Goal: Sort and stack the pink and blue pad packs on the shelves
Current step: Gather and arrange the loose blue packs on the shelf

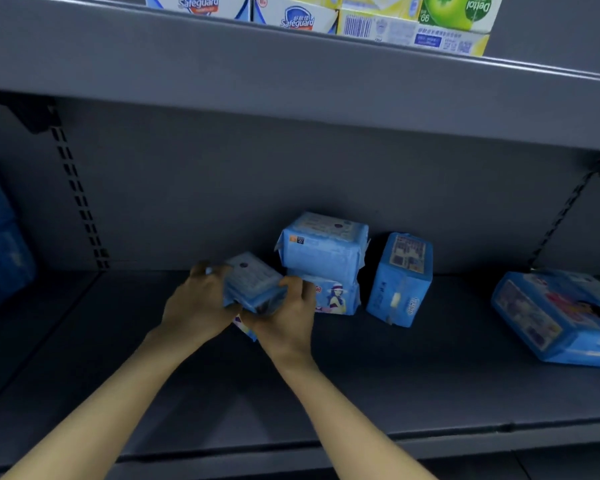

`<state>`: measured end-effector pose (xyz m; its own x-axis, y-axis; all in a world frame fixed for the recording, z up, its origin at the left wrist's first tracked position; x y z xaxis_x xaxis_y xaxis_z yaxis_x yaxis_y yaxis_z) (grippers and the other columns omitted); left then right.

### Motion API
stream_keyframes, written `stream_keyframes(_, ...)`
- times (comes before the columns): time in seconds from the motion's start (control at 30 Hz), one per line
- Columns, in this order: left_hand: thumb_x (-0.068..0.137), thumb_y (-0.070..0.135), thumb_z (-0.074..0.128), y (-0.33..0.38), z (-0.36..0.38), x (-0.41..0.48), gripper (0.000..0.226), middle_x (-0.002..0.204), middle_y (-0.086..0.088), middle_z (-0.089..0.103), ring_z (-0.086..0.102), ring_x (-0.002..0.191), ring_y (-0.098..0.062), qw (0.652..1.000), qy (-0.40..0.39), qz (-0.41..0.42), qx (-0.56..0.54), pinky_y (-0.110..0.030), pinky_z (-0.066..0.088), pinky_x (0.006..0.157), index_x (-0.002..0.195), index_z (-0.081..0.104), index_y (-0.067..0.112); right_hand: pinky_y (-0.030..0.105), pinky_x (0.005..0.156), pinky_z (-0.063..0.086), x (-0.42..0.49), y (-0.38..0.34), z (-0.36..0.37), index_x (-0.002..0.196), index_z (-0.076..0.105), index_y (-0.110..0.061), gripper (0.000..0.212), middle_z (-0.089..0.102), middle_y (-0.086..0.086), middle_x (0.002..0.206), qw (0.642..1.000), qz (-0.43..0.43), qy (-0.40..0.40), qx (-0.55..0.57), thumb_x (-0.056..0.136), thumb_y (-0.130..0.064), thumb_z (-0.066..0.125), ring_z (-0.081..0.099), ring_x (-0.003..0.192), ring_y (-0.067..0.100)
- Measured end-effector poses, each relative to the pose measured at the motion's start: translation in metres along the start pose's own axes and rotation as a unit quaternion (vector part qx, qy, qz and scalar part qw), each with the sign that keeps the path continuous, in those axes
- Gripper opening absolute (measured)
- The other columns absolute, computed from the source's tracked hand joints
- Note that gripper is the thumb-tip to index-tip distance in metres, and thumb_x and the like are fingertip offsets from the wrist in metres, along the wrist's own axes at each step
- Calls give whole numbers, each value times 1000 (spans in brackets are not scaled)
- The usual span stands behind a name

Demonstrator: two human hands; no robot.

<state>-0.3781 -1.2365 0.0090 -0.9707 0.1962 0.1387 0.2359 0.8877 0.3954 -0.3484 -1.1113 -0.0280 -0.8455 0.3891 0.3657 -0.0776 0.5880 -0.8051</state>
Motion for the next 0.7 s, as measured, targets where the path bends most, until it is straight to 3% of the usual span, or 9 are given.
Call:
stream_keyframes(0.23,82,26,67,-1,5,13,59,132,-9,46,51,114,-27,997,-61,33,18,-38,48,86,135,41,19,32,94,39,-6,-3,-2,124,37,-17,70,27,3,132,994,17,-76,-73,69,-34,77,27,124,21)
stream_keyframes(0.37,84,17,59,25,-9,6,52,133,-6,44,47,116,-26,994,5,104,18,-37,47,81,134,43,21,25,95,32,-16,2,-25,130,34,-24,72,23,-1,136,989,1,-112,-99,71,-32,74,19,128,19)
stream_keyframes(0.47,84,18,58,63,-18,-6,49,138,-4,44,48,120,-28,977,57,201,-45,-37,45,86,132,49,16,18,96,26,-20,14,-63,134,35,-26,69,25,-2,137,989,6,-90,-118,75,-26,71,22,128,17)
stream_keyframes(0.57,79,23,59,103,-14,-16,46,129,-9,54,53,115,-33,950,72,284,-105,-39,46,86,122,59,8,19,94,32,-15,30,-105,129,43,-20,58,36,2,132,989,13,-23,-145,78,-20,70,34,122,20)
stream_keyframes(0.7,82,19,63,148,8,-23,51,134,-1,48,46,122,-22,938,64,310,-142,-33,43,86,131,49,15,25,92,36,-5,52,-150,129,45,-13,55,42,6,129,985,35,29,-164,79,-14,67,39,119,24)
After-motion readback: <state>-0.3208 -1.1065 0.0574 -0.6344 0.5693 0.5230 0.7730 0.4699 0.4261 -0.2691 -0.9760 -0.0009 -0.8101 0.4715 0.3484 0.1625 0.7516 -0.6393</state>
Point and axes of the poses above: each hand's wrist, its own x-axis towards the middle knuckle, its own z-axis out of the palm, y = z × x, the point moved 4 cm from there along x, towards the middle knuckle
